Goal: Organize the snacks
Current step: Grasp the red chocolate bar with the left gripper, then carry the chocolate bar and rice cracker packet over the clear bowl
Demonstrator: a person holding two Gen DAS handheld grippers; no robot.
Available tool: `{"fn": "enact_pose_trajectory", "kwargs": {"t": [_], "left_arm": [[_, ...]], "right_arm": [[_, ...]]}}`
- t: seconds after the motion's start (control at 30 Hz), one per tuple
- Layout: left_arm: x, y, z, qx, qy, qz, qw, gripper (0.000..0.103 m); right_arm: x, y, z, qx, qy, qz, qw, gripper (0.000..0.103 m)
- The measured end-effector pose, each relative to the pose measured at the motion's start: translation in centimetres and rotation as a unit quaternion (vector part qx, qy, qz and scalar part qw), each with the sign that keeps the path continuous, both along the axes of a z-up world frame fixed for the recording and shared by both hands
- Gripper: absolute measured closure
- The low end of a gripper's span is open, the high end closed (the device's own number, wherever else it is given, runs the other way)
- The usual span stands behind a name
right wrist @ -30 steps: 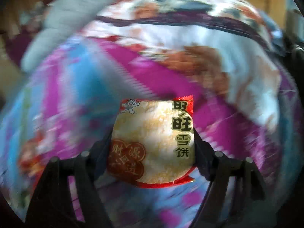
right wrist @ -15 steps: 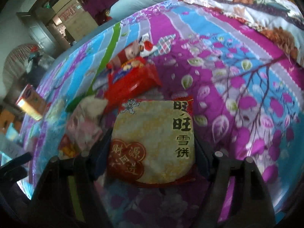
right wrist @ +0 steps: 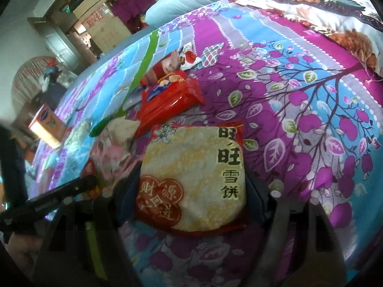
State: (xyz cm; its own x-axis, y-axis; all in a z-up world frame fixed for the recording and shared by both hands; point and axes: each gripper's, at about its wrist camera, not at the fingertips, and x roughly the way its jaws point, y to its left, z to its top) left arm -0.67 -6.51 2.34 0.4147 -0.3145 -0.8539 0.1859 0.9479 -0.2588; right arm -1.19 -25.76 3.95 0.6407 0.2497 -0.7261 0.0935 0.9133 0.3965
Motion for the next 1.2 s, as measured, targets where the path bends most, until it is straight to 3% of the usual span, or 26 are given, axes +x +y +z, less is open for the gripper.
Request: {"fn": "enact_pose_trajectory", "kwargs": {"t": [0.13,0.33,0.6,0.77,0.97,1.2], "left_arm": [[-0.9,0.3,1.9,0.012,-0.031,-0.018,0.9993,0.083],[-2.4,2.5,7.2,0.022,-0.1,-0.021,0.9945,0.083],[-4.0,10.3,16.4,0.06,-0.197,0.042,0.9776,0.083],[-4.7,19.0,21.5,0.062,-0.232,0.126,0.9626,0.083],[-6.2,28.9,25.4,0.073,-0.259,0.206,0.941,0.083],[-8.8,39.1,28.3,0.101,-0.268,0.265,0.9208,0.083]], "right_arm": [[-0.2,0.7,0.9,-0.014,-0.017,0.011,1.0,0.026],[-0.2,2.5,3.2,-0.036,-0.043,0.037,0.998,0.026],[2.1,7.1,10.9,-0.054,-0.108,0.105,0.987,0.026],[3.8,13.5,18.2,-0.062,-0.175,0.176,0.967,0.026],[4.8,23.0,25.9,-0.03,-0.222,0.266,0.938,0.026],[4.7,34.9,30.6,0.016,-0.213,0.375,0.902,0.026]]}}
